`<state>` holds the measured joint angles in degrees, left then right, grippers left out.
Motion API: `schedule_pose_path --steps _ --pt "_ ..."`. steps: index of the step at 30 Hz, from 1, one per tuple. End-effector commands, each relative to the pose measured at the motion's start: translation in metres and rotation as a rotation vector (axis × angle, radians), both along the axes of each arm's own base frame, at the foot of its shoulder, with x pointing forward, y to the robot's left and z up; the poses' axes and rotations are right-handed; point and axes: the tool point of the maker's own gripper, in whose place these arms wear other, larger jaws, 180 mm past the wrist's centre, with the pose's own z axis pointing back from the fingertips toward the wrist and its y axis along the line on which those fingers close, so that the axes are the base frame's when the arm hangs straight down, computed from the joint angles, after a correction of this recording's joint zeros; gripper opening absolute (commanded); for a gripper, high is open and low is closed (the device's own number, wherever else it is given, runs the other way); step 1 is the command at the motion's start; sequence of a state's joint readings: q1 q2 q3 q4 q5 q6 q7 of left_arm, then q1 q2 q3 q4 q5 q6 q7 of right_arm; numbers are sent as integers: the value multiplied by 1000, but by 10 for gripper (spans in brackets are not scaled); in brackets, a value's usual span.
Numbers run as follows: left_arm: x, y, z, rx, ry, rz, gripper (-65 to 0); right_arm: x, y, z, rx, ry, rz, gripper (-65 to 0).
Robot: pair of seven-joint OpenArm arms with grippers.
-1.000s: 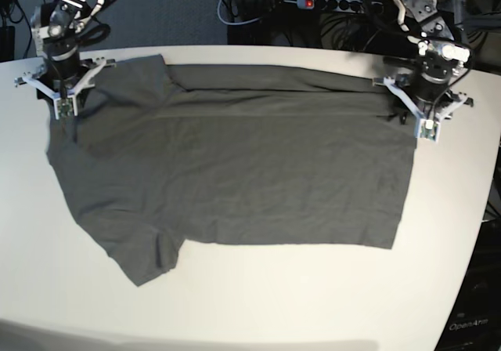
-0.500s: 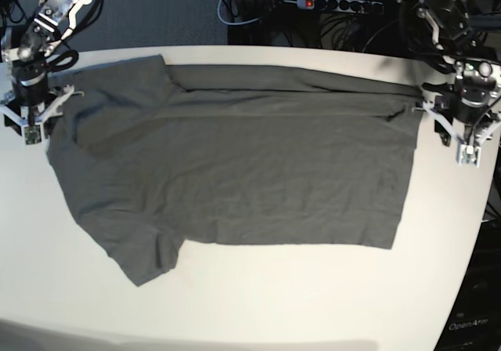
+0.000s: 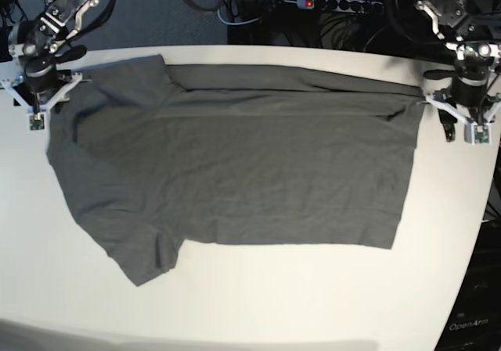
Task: Fold the T-shirt properly
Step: 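Open both grippers and lift them off the shirt, then move the left gripper to the shirt's hem corner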
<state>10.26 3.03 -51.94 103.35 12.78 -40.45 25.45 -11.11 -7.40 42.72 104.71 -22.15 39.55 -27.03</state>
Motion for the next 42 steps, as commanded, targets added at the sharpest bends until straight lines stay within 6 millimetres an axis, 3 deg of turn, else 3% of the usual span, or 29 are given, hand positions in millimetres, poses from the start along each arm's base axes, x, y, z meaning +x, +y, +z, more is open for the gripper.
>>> schedule_pose_path --steps 1,5,8,13,18,20,22,26,33,42 --pt "1 3 9 15 -35 -1 -436 5 -1 9 -17 -31 2 -408" --pt "3 4 2 -3 -44 -2 -436 17 10 10 -6 -47 39 -409" --pt "4 4 -3 -18 -46 0 -436 26 8 16 -13 -68 40 -409" --pt "8 5 -3 -22 -53 2 -436 37 -5 30 -55 -94 48 -406" --pt "27 20 18 21 -93 0 -433 58 -23 42 -81 -121 50 -384" --pt "27 29 11 36 -21 12 -389 69 -30 40 -72 -125 50 -321" --pt "31 40 10 41 21 31 -303 76 -36 39 -67 -126 49 -274" --pt "43 50 12 31 26 40 -160 92 -43 36 -42 -134 48 -263" --pt "57 39 17 26 -16 5 -229 136 -49 46 16 -190 46 -263" --pt "55 36 15 15 -19 8 -229 181 -67 37 131 -155 26 -263"
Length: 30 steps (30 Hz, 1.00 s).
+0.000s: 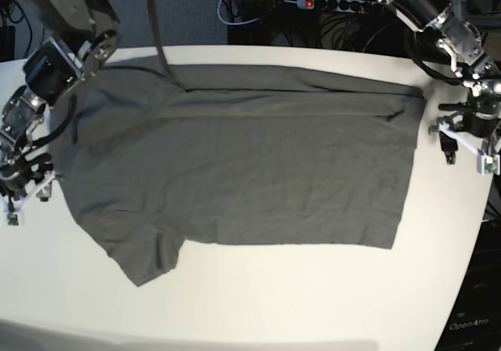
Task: Fold the T-shirt properly
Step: 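Move the left gripper to the shirt's hem corner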
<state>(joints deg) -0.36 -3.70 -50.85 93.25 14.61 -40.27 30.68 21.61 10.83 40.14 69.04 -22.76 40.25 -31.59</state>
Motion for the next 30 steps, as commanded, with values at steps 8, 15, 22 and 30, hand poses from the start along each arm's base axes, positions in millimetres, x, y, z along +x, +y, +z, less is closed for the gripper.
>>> schedule_pose_path --steps 8,15,22,30 --pt "6 6 19 32 -54 -2 -229 42 -16 21 74 -62 -7 -263" --pt "6 6 19 32 -53 -2 -229 53 -12 2 227 -33 -30 -263" --pt "6 6 18 31 -50 -2 -229 60 -11 -8 373 -32 -60 -263" --pt "5 6 18 32 -50 -1 -229 45 3 -32 493 10 -94 -263"
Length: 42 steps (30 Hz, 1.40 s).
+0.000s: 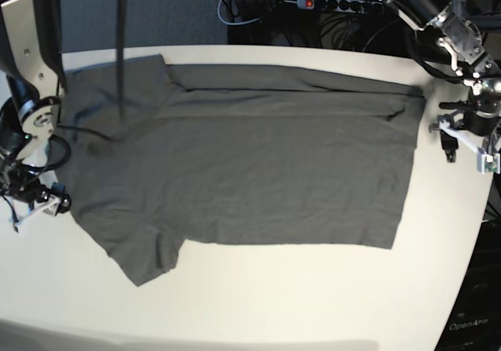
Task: Fold the T-shirt properly
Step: 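Move the left gripper to the shirt's hem corner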
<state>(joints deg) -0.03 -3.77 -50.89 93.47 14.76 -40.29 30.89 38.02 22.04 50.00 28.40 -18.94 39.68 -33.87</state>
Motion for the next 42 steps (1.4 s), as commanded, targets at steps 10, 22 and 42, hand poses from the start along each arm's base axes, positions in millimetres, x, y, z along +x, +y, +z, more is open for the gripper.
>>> schedule_pose_path --steps 10,22,42 --pt "8 5 20 28 -60 -3 -229 -9 -9 -1 30 8 -22 -264" --pt "8 1 16 15 -59 -4 -229 -17 22 -24 68 53 17 -264" --pt "12 -2 18 13 -66 -10 -229 -30 58 -49 87 129 93 -271"
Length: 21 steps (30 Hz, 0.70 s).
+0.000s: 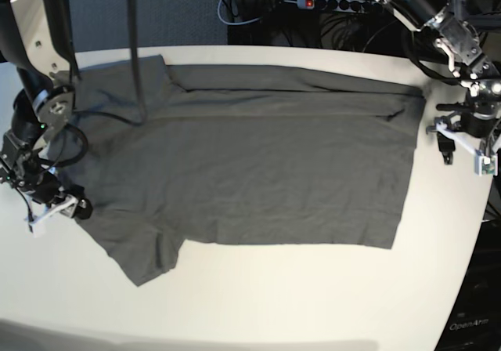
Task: Fold the T-shirt properly
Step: 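Move the left gripper to the shirt's hem corner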
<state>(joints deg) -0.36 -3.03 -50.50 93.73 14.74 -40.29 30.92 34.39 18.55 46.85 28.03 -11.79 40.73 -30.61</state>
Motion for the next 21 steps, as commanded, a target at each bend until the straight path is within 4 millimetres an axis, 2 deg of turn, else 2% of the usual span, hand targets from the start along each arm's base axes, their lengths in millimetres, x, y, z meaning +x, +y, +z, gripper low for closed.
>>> schedule_pose_path --steps 1,6,9,15,19,21 --pt "9 5 17 20 -56 -2 -229 -31 13 -28 -16 185 74 -286" --pt "11 5 17 16 -61 -3 -228 -33 13 -30 -14 191 76 -501" --pt "18 5 23 15 -79 -1 -227 -33 13 -30 -15 192 76 -575" --pt "28 4 28 4 -101 0 -210 -33 13 -30 -16 192 78 -640" --pt "42 7 20 -40 -66 12 -83 -33 13 -30 -18 193 78 -640" --pt "48 14 18 -53 -44 21 -37 -33 13 -30 -19 191 77 -640"
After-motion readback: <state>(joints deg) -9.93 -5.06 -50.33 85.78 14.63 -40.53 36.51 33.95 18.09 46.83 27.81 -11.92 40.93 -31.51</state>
